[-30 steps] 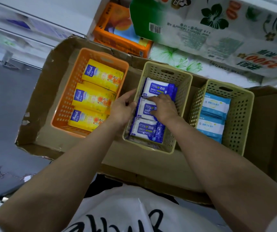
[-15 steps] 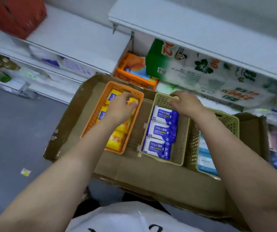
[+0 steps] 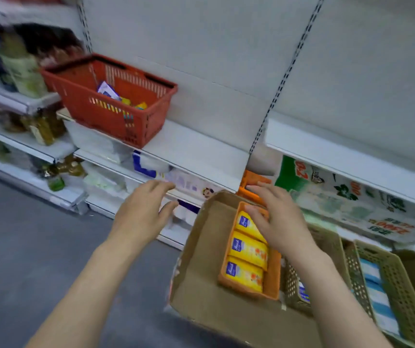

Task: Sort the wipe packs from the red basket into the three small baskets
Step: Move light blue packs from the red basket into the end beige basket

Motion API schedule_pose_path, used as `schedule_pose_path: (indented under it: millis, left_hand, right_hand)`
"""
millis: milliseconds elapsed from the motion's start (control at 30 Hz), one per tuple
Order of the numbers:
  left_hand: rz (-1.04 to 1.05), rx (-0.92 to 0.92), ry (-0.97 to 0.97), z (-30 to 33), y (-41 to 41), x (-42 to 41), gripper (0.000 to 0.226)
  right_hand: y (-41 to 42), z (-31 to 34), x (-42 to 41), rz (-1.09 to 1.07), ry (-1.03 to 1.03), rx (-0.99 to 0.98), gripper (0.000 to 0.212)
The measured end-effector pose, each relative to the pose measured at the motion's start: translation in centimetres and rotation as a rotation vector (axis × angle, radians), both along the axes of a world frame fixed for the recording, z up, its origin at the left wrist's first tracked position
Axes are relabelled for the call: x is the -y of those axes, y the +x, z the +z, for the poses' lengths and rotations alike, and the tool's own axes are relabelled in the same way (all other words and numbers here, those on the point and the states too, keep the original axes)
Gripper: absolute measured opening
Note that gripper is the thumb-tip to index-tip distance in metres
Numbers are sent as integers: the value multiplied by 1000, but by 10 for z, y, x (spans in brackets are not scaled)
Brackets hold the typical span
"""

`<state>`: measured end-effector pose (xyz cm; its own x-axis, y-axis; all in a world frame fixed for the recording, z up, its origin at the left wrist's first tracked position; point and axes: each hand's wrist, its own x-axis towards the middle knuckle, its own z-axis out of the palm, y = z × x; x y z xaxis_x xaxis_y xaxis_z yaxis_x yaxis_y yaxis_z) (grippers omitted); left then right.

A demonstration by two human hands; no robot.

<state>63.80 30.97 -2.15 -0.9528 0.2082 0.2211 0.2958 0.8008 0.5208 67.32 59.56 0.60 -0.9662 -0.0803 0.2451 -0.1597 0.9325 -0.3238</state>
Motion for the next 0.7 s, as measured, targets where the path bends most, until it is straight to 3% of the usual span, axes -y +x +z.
schedule_pose_path:
  millis: [300, 500, 700]
  left_hand:
    - [109, -96, -17, 10, -63, 161, 38]
    - [83, -96, -18, 1, -168, 231, 40]
    - [22, 34, -81, 20, -286, 302, 38]
  right_hand:
    - [-81, 5, 159, 44, -77, 22, 44]
    - [-184, -6, 233, -1, -129, -47, 45]
    - [-305, 2, 297, -7, -231, -28, 44]
